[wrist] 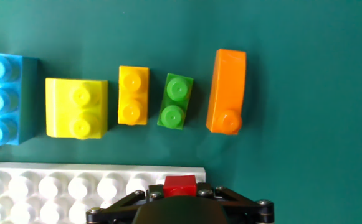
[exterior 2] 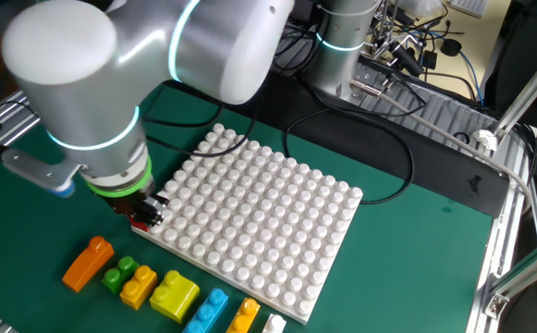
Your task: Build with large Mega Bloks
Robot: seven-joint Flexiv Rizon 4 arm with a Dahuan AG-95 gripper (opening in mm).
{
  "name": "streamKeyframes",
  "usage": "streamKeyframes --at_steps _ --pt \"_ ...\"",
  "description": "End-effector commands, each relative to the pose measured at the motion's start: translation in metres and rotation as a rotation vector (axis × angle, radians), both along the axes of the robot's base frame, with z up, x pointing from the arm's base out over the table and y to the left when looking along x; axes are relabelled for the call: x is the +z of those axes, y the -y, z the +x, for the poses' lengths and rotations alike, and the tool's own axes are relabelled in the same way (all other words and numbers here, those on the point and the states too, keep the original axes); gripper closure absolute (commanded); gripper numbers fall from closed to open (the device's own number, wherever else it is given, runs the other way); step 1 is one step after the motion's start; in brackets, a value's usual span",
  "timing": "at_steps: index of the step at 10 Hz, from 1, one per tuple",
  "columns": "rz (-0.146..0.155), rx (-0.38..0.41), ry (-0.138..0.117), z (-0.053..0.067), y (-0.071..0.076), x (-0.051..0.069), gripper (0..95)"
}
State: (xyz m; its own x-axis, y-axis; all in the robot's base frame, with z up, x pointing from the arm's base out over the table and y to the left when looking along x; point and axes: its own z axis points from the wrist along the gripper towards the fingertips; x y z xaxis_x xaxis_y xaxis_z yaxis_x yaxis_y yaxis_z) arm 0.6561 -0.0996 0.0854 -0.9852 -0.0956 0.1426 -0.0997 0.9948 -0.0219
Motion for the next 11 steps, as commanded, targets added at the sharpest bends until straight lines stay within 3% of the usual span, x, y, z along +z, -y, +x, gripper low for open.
streamKeyframes --at_steps 1,3,8,10,11 --pt "0.090 -0.097 -0.005 -0.002 -0.001 0.001 95.0" --pt "0.085 -0.070 -0.026 -0.002 -0.001 0.001 95.0" --pt "0.082 -0.059 -0.037 -0.002 -0.001 0.001 95.0" --pt "0.084 -0.056 -0.038 -0.014 0.003 0.002 95.0" --pt "0.080 -0.053 -0.040 -0.027 0.007 0.006 95.0"
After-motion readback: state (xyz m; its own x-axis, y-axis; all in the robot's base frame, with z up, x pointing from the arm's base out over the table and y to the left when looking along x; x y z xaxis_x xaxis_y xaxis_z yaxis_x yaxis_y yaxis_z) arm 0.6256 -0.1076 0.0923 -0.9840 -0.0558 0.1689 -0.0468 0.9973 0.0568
